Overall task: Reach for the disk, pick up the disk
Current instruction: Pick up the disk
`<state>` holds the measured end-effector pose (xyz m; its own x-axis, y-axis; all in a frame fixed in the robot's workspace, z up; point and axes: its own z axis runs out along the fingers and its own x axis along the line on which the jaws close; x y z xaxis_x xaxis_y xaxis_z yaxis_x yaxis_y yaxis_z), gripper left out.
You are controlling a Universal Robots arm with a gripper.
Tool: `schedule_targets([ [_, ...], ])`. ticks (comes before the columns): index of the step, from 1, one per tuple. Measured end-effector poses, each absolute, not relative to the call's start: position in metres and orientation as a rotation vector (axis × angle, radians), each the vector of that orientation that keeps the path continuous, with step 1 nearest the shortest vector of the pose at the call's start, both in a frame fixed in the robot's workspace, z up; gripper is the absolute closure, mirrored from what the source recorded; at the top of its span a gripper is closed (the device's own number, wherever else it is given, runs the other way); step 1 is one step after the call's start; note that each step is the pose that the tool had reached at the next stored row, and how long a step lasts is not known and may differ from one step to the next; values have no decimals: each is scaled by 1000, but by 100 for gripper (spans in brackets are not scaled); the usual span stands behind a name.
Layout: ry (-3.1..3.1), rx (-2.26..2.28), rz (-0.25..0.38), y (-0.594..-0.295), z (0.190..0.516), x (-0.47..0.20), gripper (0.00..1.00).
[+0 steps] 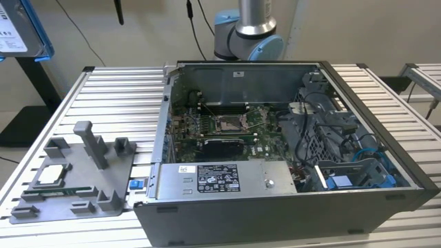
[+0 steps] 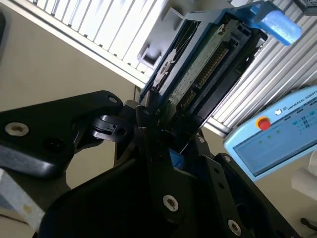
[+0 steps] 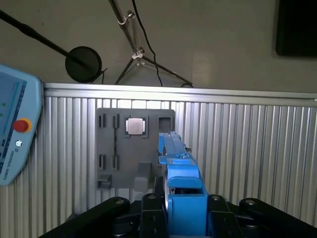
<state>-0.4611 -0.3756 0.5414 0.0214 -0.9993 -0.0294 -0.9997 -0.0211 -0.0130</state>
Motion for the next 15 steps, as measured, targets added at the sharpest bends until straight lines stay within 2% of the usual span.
schedule_targets([
  [15,2176,-2223,19,-376,546,-461,100],
])
